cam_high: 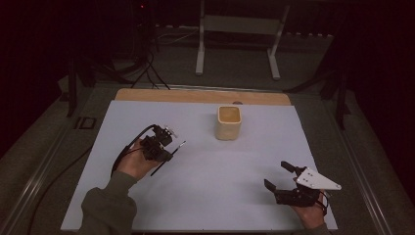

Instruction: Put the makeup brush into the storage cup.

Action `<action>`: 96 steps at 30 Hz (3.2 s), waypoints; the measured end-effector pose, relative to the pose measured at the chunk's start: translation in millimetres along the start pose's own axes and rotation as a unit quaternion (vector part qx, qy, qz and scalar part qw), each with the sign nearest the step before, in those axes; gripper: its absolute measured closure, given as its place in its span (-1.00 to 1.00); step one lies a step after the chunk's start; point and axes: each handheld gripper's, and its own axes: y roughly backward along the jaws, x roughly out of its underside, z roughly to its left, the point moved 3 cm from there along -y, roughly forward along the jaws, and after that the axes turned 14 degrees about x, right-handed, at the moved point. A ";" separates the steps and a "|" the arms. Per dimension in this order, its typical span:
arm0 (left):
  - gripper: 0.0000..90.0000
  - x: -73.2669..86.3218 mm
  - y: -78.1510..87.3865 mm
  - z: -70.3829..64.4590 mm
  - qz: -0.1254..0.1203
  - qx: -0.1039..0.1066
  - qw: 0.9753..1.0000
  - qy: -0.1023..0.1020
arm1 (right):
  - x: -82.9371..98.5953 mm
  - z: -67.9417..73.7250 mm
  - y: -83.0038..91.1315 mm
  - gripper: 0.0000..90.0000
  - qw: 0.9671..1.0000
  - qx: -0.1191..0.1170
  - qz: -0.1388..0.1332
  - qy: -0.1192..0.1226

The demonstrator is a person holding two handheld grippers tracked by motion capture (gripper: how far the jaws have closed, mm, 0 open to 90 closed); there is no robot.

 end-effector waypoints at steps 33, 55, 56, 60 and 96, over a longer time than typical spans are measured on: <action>0.93 -24.5 17.3 -7.8 -0.081 -0.027 0.996 -0.032 | -0.2 1.8 0.0 -0.75 1.000 -0.002 -0.001 0.003; 0.93 -34.3 27.5 -11.4 -0.173 -0.039 0.982 -0.061 | -0.1 2.4 -0.1 -0.75 1.000 -0.006 -0.001 0.005; 0.93 -34.6 27.6 -11.5 -0.176 -0.039 0.982 -0.063 | -0.1 2.5 0.0 -0.75 1.000 -0.006 -0.001 0.005; 0.93 -35.9 28.2 -11.6 -0.187 -0.040 0.979 -0.069 | -0.1 2.6 0.0 -0.75 1.000 -0.007 -0.001 0.005; 0.93 -48.2 34.4 -14.8 -0.265 -0.046 0.957 -0.107 | -0.2 2.6 0.7 -0.75 1.000 -0.007 -0.002 0.005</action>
